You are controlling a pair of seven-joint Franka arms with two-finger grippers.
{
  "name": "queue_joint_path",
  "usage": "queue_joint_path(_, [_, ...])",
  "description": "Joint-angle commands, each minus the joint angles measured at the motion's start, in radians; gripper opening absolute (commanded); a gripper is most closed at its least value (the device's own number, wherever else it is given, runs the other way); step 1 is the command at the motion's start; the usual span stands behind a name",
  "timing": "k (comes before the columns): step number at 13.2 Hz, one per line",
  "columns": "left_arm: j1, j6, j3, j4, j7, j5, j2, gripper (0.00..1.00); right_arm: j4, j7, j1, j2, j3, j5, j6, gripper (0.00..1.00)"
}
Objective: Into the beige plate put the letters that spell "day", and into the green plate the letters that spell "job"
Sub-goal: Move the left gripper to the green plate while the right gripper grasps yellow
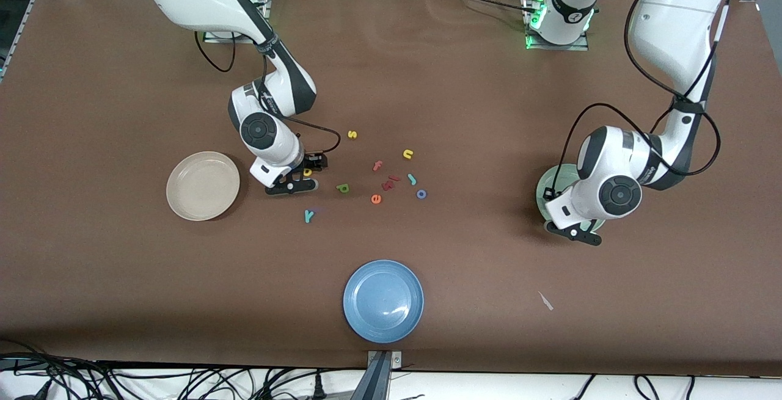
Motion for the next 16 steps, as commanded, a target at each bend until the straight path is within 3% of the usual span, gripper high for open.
queue_joint_path(1, [0.020, 0.006, -0.011, 0.006, 0.007, 0.032, 0.007, 0.99, 0.016, 0.007, -0.002, 0.010, 0.006, 0.011, -0.003, 0.73])
queue_joint_path(4, [0.014, -0.020, -0.020, 0.010, -0.002, 0.020, -0.024, 1.00, 0.017, 0.007, -0.002, 0.010, 0.006, 0.011, -0.003, 0.69])
queue_joint_path(6, [0.000, -0.092, -0.080, 0.026, -0.044, 0.001, -0.064, 1.00, 0.017, 0.007, -0.002, 0.010, 0.006, 0.011, -0.003, 0.65])
queue_joint_path(10, [-0.007, -0.129, -0.206, 0.062, -0.378, -0.024, -0.061, 1.00, 0.016, 0.008, -0.002, 0.009, 0.008, 0.013, -0.006, 0.56])
queue_joint_path(12, [-0.059, -0.115, -0.218, 0.107, -0.561, -0.019, -0.005, 1.00, 0.016, 0.008, -0.002, 0.009, 0.008, 0.013, -0.008, 0.54])
queue_joint_path(16, [-0.187, -0.115, -0.215, 0.288, -0.949, -0.024, 0.137, 1.00, 0.014, 0.008, 0.000, 0.007, 0.009, 0.011, -0.009, 0.46])
